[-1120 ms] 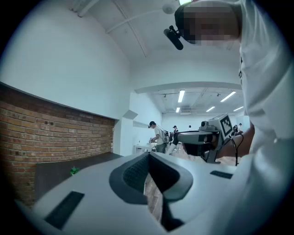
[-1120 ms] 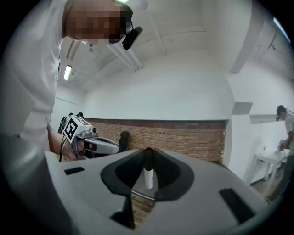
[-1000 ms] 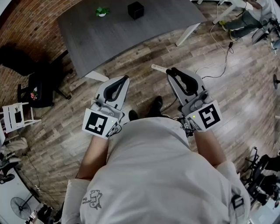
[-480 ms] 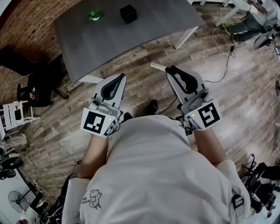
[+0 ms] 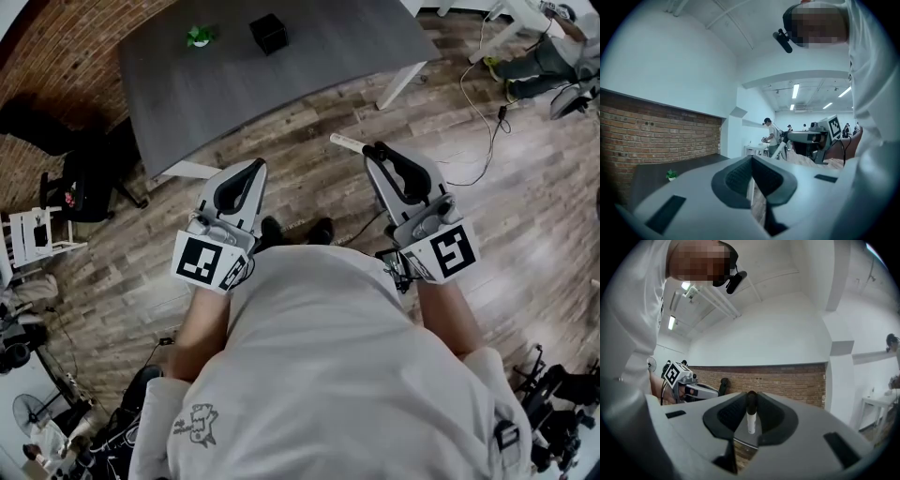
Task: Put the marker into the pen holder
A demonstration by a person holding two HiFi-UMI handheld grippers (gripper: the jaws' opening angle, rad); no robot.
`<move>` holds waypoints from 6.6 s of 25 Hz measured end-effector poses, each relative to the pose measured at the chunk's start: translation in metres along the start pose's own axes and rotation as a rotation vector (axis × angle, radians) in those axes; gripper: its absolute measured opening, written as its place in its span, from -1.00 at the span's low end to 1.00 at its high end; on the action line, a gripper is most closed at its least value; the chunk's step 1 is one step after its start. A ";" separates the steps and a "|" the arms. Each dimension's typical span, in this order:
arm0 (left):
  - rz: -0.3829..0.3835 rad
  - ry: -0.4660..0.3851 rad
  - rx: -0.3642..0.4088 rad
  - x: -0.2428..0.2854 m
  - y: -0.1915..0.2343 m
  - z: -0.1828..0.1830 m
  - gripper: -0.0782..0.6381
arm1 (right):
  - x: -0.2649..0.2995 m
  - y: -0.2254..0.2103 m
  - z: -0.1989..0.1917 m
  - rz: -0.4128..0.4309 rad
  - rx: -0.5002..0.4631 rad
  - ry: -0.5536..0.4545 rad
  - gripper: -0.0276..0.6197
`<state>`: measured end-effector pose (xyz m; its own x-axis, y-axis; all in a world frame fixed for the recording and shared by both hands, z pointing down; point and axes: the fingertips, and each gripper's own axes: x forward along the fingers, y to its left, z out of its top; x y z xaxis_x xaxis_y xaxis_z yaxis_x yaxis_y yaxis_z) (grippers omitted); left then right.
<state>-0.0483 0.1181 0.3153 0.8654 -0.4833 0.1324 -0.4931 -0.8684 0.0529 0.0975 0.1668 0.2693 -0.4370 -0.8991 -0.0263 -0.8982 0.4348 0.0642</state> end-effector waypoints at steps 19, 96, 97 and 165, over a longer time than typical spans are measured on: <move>-0.025 -0.009 -0.008 0.029 0.051 0.006 -0.75 | 0.053 -0.026 -0.012 -0.017 0.040 0.028 -0.68; 0.277 0.097 -0.185 0.216 0.305 -0.040 -0.75 | 0.394 -0.195 -0.129 0.361 0.022 0.176 -0.68; 0.277 0.098 -0.188 0.220 0.306 -0.042 -0.75 | 0.398 -0.195 -0.135 0.366 0.023 0.183 -0.68; 0.227 0.093 -0.141 0.214 0.317 -0.058 -0.75 | 0.402 -0.172 -0.204 0.245 -0.028 0.343 -0.63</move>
<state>-0.0242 -0.2543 0.4183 0.7225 -0.6460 0.2463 -0.6868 -0.7118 0.1474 0.0856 -0.2802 0.4510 -0.5924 -0.7364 0.3266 -0.7661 0.6404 0.0543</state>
